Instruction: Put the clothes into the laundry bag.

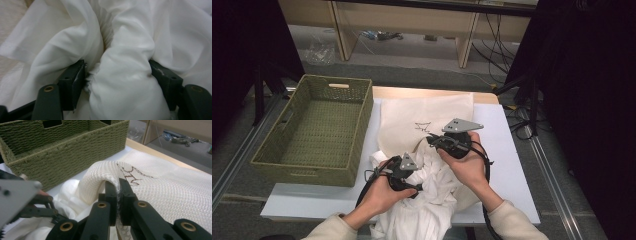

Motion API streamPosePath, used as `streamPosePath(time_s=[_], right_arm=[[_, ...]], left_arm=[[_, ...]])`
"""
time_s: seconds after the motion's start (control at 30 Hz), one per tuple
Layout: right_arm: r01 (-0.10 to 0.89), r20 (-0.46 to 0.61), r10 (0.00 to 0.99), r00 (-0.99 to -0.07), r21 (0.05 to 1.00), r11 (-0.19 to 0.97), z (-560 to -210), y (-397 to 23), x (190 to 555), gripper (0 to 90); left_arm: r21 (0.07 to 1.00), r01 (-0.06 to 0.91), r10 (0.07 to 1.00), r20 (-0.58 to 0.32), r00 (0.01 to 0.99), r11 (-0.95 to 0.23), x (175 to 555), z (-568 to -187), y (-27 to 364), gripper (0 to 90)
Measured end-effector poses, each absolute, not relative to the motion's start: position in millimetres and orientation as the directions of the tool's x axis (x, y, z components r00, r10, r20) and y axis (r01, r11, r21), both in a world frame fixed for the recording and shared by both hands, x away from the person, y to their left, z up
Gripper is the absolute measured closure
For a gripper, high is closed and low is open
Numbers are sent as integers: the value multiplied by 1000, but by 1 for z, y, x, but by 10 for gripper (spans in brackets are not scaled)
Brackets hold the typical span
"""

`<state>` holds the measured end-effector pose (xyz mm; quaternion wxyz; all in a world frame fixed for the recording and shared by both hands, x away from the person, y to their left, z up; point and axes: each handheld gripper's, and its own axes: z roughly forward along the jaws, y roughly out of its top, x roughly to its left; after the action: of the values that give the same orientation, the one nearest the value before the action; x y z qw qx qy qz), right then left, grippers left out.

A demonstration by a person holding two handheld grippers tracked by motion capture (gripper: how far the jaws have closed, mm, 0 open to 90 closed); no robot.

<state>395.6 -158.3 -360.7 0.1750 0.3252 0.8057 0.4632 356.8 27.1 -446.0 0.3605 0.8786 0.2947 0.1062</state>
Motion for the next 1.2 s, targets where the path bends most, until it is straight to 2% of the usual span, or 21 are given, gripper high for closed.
streamPosePath(time_s=[0.27, 0.33, 0.37, 0.43, 0.53, 0.63, 0.8, 0.83, 0.93, 1.13, 1.2], right_arm=[[326, -16, 677, -736, 868, 374, -361, -157, 397, 881], [358, 23, 678, -735, 862, 358, -361, -157, 396, 881], [337, -4, 680, -733, 866, 369, -361, -157, 396, 881], [349, 8, 674, -739, 860, 372, -361, -157, 396, 881], [348, 8, 673, -740, 860, 373, -361, -156, 395, 881], [335, 0, 665, -746, 864, 375, -359, -156, 395, 881], [328, 5, 674, -739, 875, 355, -354, -154, 390, 881], [328, 5, 674, -739, 875, 355, -354, -154, 390, 881], [332, 4, 679, -734, 874, 354, -355, -157, 392, 881], [337, 5, 672, -740, 868, 365, -360, -161, 397, 880], [349, 9, 689, -725, 866, 357, -359, -162, 397, 880]], left_arm=[[668, 457, 573, -56, 818, -587, 357, -451, 22, 620], [675, 454, 572, -57, 818, -582, 358, -449, 22, 682], [671, 459, 575, -59, 816, -582, 358, -447, 22, 713], [683, 462, 578, -72, 813, -566, 358, -445, 23, 754], [715, 458, 573, -98, 813, -528, 358, -435, 23, 764], [771, 420, 580, -81, 810, -479, 361, -416, 22, 774], [811, 344, 607, 18, 794, -473, 375, -399, 19, 766], [819, 352, 630, 15, 776, -453, 379, -402, 17, 766], [815, 372, 652, 9, 758, -443, 388, -416, 13, 702], [800, 359, 610, 12, 792, -482, 376, -420, 17, 294], [796, 349, 601, 22, 799, -494, 368, -412, 26, 191]])
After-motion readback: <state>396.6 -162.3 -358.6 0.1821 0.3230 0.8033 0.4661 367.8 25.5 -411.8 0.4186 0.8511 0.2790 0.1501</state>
